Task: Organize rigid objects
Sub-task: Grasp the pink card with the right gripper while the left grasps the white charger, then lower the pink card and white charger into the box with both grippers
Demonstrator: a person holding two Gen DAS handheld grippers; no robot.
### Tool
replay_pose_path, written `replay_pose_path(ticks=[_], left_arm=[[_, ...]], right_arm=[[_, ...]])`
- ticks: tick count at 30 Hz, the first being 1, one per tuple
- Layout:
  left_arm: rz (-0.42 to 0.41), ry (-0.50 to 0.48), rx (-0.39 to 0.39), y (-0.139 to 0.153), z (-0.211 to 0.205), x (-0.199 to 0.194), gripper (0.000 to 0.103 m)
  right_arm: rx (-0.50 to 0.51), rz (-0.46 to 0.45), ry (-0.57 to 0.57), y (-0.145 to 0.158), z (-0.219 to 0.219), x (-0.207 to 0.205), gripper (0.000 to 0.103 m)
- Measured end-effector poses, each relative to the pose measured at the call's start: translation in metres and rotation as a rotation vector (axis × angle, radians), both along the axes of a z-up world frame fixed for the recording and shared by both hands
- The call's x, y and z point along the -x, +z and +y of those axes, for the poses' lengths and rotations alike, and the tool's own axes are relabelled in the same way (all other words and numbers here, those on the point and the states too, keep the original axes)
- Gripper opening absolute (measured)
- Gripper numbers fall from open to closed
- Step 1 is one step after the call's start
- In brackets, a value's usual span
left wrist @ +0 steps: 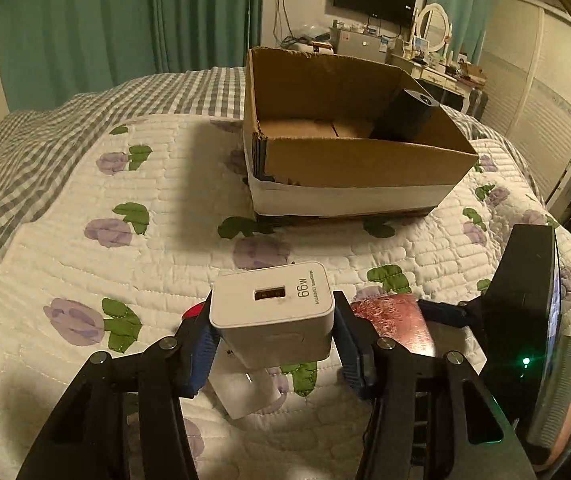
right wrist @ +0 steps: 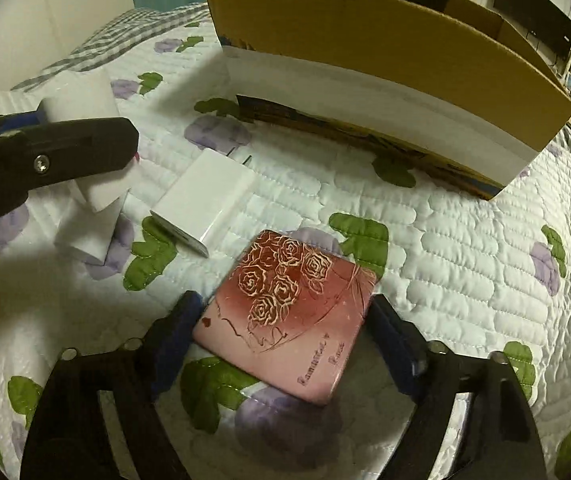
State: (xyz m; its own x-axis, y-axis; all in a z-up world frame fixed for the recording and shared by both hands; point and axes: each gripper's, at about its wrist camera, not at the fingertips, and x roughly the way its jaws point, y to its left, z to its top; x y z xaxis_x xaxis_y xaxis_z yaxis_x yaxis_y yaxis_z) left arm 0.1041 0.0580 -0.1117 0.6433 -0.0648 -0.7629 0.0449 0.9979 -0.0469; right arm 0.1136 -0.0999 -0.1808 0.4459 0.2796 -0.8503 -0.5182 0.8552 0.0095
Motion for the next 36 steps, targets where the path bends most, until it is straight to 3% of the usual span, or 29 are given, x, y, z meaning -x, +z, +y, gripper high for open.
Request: replay_pose_path(ticks=[7, 17, 18, 19, 20, 24, 31, 34, 36], left_arm=[[-0.017, 0.002, -0.015, 0.004, -0.003, 0.005, 0.053], [-0.066, -0.010, -0.037, 0.032, -0.015, 0.014, 0.053], [-0.075, -0.012, -0.040, 0.037, -0.016, 0.014, 0.053], [-0.085, -0.013, -0.042, 0.042, -0.018, 0.014, 0.053], [-0.095, -0.015, -0.041, 0.048, -0.019, 0.013, 0.053], [-0.109, -0.017, -0.044, 0.057, -0.023, 0.008, 0.053], [-0.068, 0.010, -0.048, 0.041, -0.018, 0.002, 0.053], [-0.053, 0.031, -0.048, 0.032, -0.011, -0.005, 0.053], [-0.046, 0.040, -0.045, 0.028, -0.007, -0.007, 0.053]], right_arm=[[-0.038, -0.036, -0.008, 0.015, -0.013, 0.012, 0.074], [-0.125, -0.130, -0.031, 0.067, -0.041, 0.024, 0.068], [-0.144, -0.143, -0.022, 0.075, -0.045, 0.024, 0.042], [-0.119, -0.152, -0.030, 0.078, -0.043, 0.022, 0.010], [-0.071, -0.176, -0.039, 0.079, -0.041, 0.021, 0.000], [-0.104, -0.084, -0.035, 0.064, -0.048, 0.011, 0.000], [-0.182, -0.029, -0.039, 0.059, -0.057, 0.002, 0.003], [-0.174, -0.014, -0.062, 0.050, -0.050, -0.007, 0.068], [-0.199, -0.035, -0.071, 0.050, -0.046, -0.009, 0.068]])
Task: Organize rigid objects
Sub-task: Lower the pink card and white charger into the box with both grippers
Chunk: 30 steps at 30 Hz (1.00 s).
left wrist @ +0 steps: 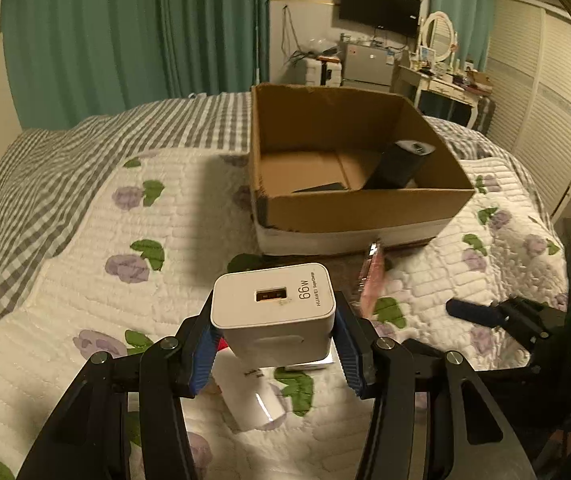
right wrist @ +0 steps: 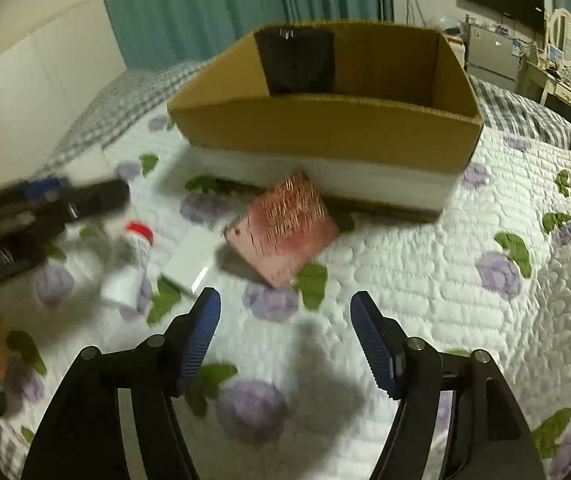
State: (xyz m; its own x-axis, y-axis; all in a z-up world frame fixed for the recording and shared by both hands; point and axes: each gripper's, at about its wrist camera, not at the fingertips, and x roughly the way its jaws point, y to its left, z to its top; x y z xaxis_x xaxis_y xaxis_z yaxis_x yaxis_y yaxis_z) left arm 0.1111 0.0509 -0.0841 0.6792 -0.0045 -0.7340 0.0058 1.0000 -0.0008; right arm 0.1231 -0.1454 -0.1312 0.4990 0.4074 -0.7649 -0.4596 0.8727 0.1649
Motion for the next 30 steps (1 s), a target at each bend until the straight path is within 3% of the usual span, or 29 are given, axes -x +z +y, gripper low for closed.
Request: replay_pose_path(ticks=[5, 10, 12, 14, 15, 17, 22, 30], left_arm=[[0.026, 0.023, 0.023, -0.013, 0.012, -0.006, 0.053], [0.030, 0.030, 0.035, -0.018, 0.018, -0.007, 0.053], [0.028, 0.030, 0.040, -0.018, 0.020, -0.007, 0.053], [0.028, 0.031, 0.045, -0.018, 0.021, -0.007, 0.053], [0.027, 0.031, 0.046, -0.018, 0.021, -0.007, 0.053], [0.025, 0.031, 0.043, -0.017, 0.021, -0.007, 0.053], [0.016, 0.031, 0.030, -0.013, 0.017, -0.004, 0.053], [-0.013, 0.016, 0.008, 0.007, 0.004, 0.007, 0.053]], right_arm=[[0.094, -0.048, 0.010, -0.013, 0.030, -0.005, 0.068], [0.140, -0.075, -0.063, -0.032, 0.055, -0.019, 0.067], [0.145, -0.092, -0.103, -0.036, 0.062, -0.023, 0.060], [0.176, -0.124, -0.139, -0.038, 0.068, -0.027, 0.042], [0.179, -0.128, -0.146, -0.037, 0.069, -0.027, 0.041], [0.165, -0.162, -0.170, -0.028, 0.062, -0.021, 0.027], [0.088, -0.129, -0.162, -0.006, 0.030, -0.010, 0.010], [0.016, -0.219, -0.134, 0.048, -0.011, 0.010, 0.009]])
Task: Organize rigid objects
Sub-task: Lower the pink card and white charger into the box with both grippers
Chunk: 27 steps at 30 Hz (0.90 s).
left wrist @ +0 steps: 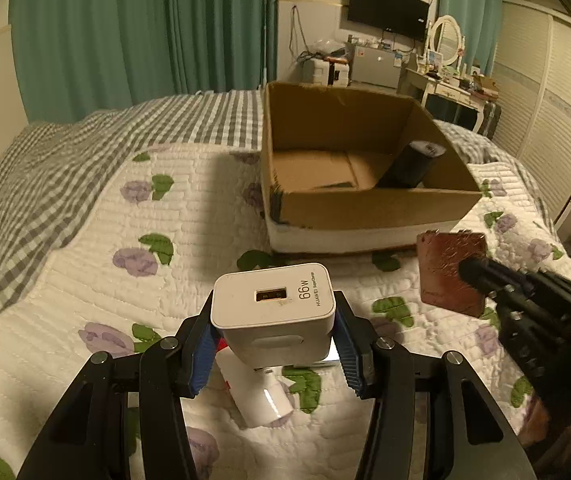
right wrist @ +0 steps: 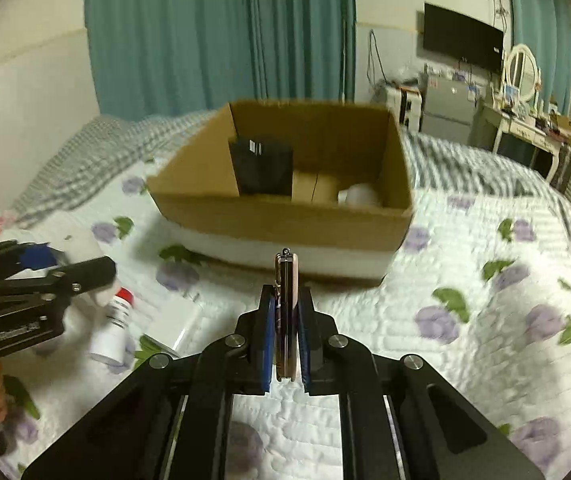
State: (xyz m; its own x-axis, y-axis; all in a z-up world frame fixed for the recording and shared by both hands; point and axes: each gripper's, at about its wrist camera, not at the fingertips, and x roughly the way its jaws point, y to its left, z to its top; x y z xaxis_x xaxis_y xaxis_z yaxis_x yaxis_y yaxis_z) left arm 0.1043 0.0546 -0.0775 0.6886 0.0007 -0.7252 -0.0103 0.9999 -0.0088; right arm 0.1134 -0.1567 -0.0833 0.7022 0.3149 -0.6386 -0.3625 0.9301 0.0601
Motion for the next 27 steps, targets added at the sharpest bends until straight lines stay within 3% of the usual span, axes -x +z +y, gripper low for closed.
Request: replay_pose_path(ticks=[7, 13, 18, 21, 27], left_arm=[[-0.081, -0.067, -0.019, 0.052, -0.018, -0.007, 0.053], [-0.101, -0.126, -0.049, 0.083, -0.033, -0.071, 0.053], [-0.045, -0.174, -0.019, 0.060, -0.038, -0.137, 0.053], [-0.010, -0.163, -0.061, 0.033, -0.039, -0.168, 0.053], [-0.009, -0.165, -0.063, 0.007, -0.033, -0.196, 0.055]], right_arm=[[-0.082, -0.109, 0.026, 0.071, -0.030, 0.003, 0.009], [-0.098, -0.170, 0.052, 0.119, -0.036, -0.046, 0.009], [-0.080, -0.145, 0.077, 0.106, -0.023, -0.105, 0.009], [-0.068, -0.097, 0.093, 0.084, -0.016, -0.144, 0.009], [-0.021, -0.038, 0.111, 0.044, -0.006, -0.198, 0.009]])
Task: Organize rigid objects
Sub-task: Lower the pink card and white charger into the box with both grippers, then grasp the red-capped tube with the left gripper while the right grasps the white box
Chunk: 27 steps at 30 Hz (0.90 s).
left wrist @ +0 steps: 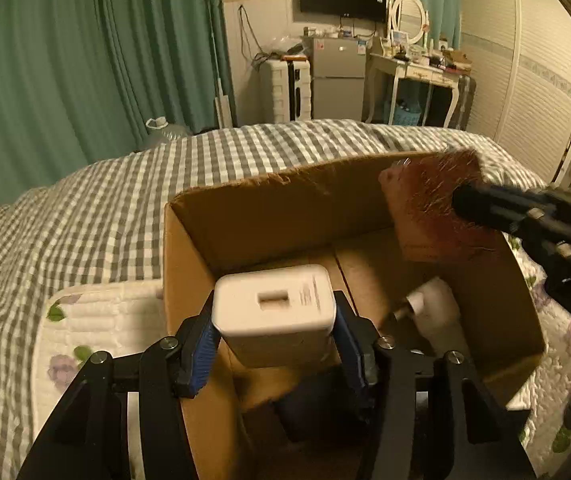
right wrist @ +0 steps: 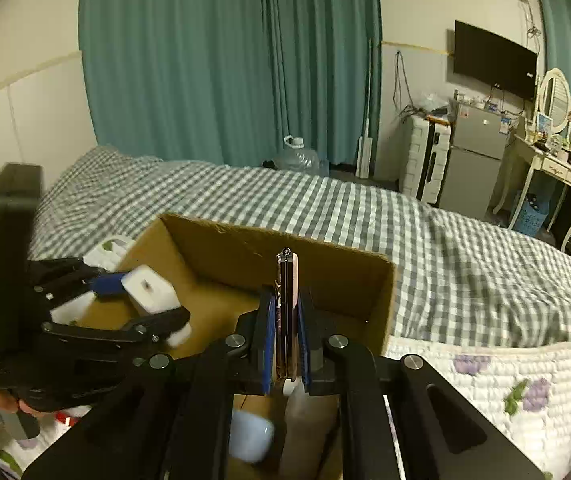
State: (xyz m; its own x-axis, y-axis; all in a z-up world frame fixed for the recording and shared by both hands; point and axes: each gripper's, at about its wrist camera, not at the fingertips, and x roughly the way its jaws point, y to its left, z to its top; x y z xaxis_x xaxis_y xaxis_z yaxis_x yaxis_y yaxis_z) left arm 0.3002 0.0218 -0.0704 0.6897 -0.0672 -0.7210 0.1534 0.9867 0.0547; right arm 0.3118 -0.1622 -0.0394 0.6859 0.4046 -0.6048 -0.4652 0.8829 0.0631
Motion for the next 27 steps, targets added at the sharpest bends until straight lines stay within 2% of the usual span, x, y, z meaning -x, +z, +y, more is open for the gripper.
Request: replay_pose_path(ticks=[5, 10, 12, 13, 14, 18, 20, 23, 27], left_arm=[[-0.038, 0.022, 0.043, 0.011, 0.010, -0.005, 0.056], [-0.044, 0.059, 0.043, 0.022, 0.018, 0.008, 0.056], [-0.063, 0.072, 0.037, 0.030, 0.022, 0.021, 0.056], [-0.076, 0.084, 0.036, 0.034, 0.024, 0.030, 0.056], [-0.086, 0.097, 0.031, 0.037, 0.027, 0.040, 0.057], [-0.121, 0.120, 0.042, 0.049, 0.034, 0.083, 0.058], [-0.132, 0.136, 0.055, 0.048, 0.039, 0.103, 0.058], [-0.122, 0.166, 0.044, 0.040, 0.042, 0.129, 0.058], [-0.085, 0.197, 0.051, 0.022, 0.047, 0.154, 0.058]], right_arm=[[0.012, 0.042, 0.008, -0.019, 0.003, -0.015, 0.010], [-0.021, 0.054, 0.001, -0.015, -0.002, -0.008, 0.012], [-0.055, 0.029, -0.008, -0.005, -0.007, 0.006, 0.039], [-0.076, 0.008, -0.006, 0.002, -0.011, 0.014, 0.062], [-0.096, -0.021, -0.008, 0.008, -0.015, 0.023, 0.064], [-0.146, -0.100, -0.033, 0.032, -0.033, 0.061, 0.065], [-0.174, -0.111, -0.057, 0.034, -0.042, 0.078, 0.069], [-0.194, -0.097, -0.093, 0.025, -0.055, 0.103, 0.070], [-0.152, -0.066, -0.120, 0.005, -0.057, 0.130, 0.070]])
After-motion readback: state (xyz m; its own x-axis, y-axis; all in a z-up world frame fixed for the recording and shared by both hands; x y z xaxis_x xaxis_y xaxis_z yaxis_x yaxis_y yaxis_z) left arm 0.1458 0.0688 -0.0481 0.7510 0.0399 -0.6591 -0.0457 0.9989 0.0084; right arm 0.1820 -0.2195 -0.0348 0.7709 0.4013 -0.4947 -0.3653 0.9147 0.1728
